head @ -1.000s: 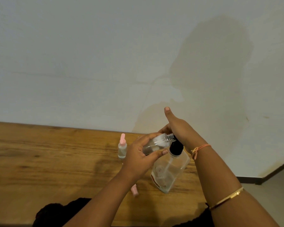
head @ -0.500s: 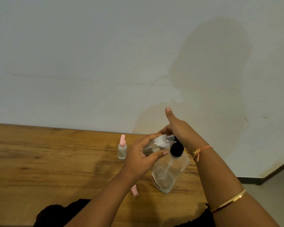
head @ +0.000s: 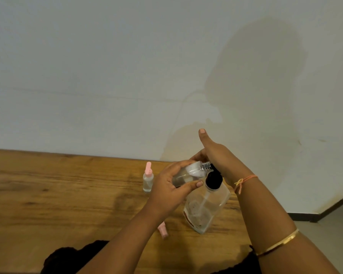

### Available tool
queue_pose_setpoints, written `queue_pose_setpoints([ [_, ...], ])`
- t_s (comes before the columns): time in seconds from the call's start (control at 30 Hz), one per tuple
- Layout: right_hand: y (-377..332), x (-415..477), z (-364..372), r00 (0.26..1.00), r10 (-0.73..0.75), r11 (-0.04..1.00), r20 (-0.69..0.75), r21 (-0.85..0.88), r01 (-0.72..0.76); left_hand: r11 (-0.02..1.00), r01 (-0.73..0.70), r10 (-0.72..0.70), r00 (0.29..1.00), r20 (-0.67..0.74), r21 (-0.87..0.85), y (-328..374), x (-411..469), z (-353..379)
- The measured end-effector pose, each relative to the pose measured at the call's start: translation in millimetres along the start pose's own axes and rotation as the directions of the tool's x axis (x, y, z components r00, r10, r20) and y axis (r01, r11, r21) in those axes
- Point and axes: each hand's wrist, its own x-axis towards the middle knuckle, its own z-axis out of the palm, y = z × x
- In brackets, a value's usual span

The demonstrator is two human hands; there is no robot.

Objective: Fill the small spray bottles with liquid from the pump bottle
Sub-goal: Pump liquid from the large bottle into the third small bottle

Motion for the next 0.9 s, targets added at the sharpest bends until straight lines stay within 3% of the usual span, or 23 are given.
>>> queue_pose_setpoints([
  [0.9,-0.3,-2.5,1.6,1.000,0.010,0.999,0.012,-0.035,-0.010,0.999,0.035,-0.035,0.999,0.005,-0.023,-2.8,-2.8,2.1],
])
